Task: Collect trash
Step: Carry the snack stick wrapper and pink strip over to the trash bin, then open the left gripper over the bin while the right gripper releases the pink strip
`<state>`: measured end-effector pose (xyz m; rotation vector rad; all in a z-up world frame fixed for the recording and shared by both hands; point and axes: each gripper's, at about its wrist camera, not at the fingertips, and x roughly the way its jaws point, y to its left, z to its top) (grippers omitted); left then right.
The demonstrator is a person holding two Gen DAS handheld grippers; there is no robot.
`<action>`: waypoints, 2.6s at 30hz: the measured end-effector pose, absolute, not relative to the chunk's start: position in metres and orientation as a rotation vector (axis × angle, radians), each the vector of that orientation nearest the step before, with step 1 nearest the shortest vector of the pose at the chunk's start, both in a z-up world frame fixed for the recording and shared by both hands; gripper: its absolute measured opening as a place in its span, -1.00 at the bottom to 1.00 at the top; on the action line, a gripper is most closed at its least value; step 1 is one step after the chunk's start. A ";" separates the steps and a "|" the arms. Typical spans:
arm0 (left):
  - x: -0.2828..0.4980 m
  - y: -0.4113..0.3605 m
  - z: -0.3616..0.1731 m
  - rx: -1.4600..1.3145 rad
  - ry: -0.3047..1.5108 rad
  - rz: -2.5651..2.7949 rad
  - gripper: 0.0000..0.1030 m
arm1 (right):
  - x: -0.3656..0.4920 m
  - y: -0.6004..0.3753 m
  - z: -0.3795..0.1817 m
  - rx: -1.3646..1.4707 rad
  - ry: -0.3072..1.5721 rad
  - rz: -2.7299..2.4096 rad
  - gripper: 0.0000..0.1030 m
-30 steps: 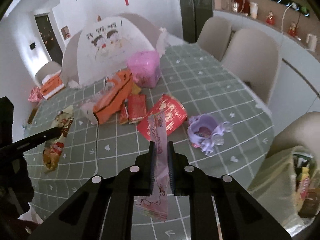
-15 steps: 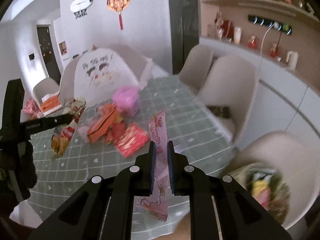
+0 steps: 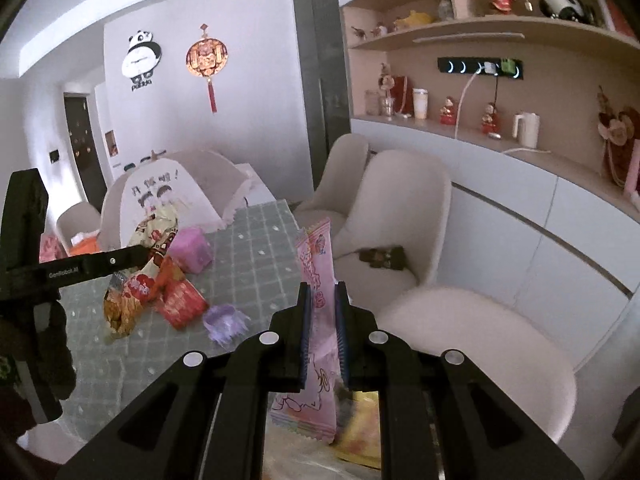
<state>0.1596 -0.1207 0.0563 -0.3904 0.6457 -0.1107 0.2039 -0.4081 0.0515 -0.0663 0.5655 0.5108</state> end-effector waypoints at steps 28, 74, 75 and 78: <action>0.214 -0.256 -0.036 -0.391 0.901 -0.119 -0.69 | 0.242 -0.517 -0.020 0.031 0.696 0.519 -0.74; 0.122 -0.139 -0.029 -0.502 0.822 0.132 -0.14 | 0.268 -0.444 -0.153 0.015 1.074 0.573 -0.74; 0.119 -0.135 -0.030 -0.511 0.821 0.142 -0.14 | 0.267 -0.443 -0.155 0.007 1.085 0.571 -0.74; 0.109 -0.122 -0.034 -0.541 0.820 0.163 -0.14 | 0.265 -0.444 -0.155 0.028 1.106 0.576 -0.73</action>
